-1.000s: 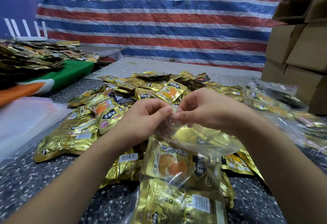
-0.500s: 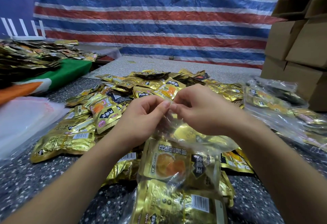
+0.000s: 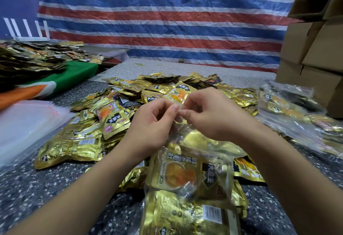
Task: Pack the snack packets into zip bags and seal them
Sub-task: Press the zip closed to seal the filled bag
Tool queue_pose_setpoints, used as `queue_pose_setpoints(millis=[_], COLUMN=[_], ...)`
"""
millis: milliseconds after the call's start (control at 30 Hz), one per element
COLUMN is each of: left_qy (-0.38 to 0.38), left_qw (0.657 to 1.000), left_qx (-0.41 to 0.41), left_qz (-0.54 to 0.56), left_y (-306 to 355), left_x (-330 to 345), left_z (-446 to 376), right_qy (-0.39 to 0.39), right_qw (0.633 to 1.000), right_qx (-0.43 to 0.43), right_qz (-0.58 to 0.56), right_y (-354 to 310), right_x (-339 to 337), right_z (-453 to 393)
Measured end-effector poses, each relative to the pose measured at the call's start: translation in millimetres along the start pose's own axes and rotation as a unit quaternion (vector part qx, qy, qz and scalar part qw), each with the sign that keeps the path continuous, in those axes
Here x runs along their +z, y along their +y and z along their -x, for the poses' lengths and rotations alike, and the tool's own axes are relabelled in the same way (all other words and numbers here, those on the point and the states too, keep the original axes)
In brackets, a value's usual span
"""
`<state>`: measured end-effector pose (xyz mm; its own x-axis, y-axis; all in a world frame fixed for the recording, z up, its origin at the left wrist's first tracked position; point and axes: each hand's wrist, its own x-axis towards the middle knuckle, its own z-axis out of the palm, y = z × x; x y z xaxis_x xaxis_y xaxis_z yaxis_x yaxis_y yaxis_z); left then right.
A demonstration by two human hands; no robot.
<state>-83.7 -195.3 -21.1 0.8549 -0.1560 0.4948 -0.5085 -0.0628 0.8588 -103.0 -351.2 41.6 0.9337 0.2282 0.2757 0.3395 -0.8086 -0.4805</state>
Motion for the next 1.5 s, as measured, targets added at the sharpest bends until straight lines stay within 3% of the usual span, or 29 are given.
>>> queue_pose_setpoints(millis=[233,533,833,1133,1333,1500], left_qy=[0.008,-0.012,0.006,-0.021,0.011,0.042], left_qw=[0.999,0.998,0.998,0.995,0.998,0.996], left_qx=[0.01,-0.057,-0.059,-0.088,-0.055,-0.061], left_qz=[-0.033,0.011,-0.016,0.045,0.023,0.056], left_y=[0,4,-1,4,6,9], left_x=[-1,-1,2,-1,-1,2], left_z=[0,0,1,0,2,3], right_qy=[-0.021,-0.025,-0.002,0.002,-0.038,-0.007], right_qw=[0.999,0.999,0.999,0.999,0.998,0.997], right_qx=[0.01,0.032,0.027,0.013,0.015,-0.009], right_qz=[-0.042,-0.029,0.046,0.036,0.046,0.077], right_y=[-1,-1,0,-3,-1,-4], right_x=[-3,-1,9,6,-4,-2], right_z=[0,-1,0,0,1,3])
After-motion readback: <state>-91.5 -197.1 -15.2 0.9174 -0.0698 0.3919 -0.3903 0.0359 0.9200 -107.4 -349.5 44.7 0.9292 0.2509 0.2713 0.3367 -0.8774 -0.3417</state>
